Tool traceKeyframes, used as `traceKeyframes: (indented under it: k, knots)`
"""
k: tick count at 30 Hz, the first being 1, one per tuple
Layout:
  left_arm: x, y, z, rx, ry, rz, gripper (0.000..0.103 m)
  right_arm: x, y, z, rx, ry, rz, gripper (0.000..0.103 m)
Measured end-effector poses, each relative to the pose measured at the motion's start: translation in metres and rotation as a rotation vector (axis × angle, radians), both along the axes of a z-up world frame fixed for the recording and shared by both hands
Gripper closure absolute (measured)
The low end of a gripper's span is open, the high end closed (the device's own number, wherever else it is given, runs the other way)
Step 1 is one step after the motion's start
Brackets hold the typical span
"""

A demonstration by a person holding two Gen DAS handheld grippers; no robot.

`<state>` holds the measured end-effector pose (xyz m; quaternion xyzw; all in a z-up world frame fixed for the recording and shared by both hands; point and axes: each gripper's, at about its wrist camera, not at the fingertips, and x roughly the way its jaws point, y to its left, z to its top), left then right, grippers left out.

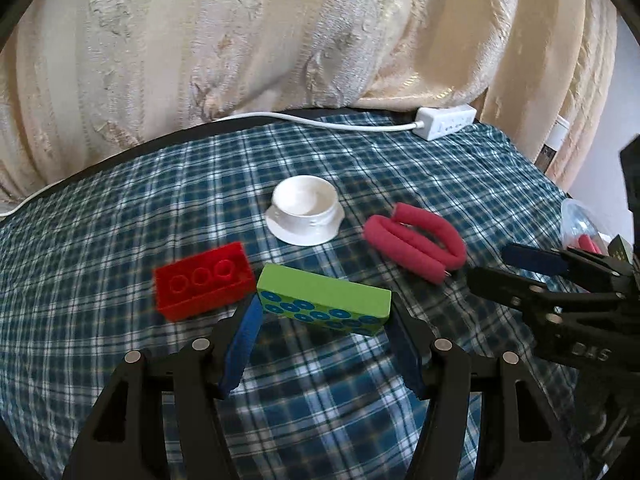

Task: Organize objects
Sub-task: 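Grasp the dark pink foam tube with the right gripper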

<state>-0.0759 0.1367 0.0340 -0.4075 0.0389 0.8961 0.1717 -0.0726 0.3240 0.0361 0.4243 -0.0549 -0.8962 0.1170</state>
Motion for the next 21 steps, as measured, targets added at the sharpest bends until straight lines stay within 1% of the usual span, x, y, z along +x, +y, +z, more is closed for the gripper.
traceKeyframes:
  k: [4,10,21]
  knots:
    - [-0.001,-0.004,0.0,0.0,0.001,0.009,0.04,-0.016,-0.01,-0.004,0.007,-0.003,0.025,0.039]
    - [-0.004,-0.01,-0.002,0.006,-0.011,0.027,0.04,-0.028,-0.026,-0.006,0.017,-0.002,0.076,0.039]
    - [-0.006,-0.014,-0.005,0.011,-0.022,0.037,0.04,-0.046,-0.035,-0.013,0.052,-0.024,0.102,0.039]
